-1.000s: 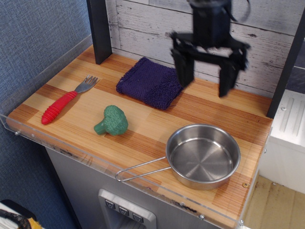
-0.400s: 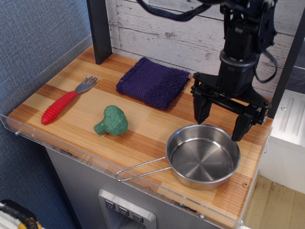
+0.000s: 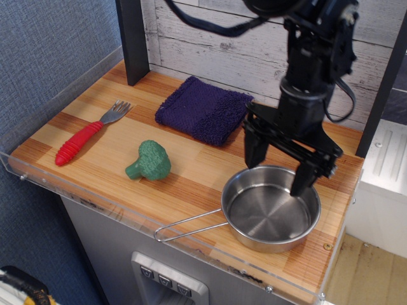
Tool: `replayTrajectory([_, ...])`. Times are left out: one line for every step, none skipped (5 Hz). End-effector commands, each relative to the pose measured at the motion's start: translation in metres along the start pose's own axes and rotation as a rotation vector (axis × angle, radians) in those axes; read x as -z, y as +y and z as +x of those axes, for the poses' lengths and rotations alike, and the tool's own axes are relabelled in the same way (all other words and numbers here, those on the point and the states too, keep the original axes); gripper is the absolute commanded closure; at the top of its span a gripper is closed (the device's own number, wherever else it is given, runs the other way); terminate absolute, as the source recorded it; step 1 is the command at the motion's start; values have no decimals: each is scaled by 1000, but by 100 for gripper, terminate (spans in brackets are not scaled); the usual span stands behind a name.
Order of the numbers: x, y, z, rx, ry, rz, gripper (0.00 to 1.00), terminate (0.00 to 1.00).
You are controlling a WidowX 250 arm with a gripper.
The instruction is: Place pot on top of purple cloth.
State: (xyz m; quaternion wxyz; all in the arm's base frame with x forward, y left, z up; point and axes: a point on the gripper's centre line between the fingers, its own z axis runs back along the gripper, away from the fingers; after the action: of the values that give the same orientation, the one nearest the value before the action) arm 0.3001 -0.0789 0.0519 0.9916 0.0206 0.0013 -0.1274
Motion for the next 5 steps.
replayTrajectory([-7,30,-18,18,-29,-50,0,0])
replayTrajectory([7,35,-24,38,-19,-74,0,0])
replayTrajectory([23,31,-22,40,10,-89,0,0])
replayTrajectory([32,28,-20,39,17,-100,0,0])
replayTrajectory([37,25,-16,50,22,-95,0,0])
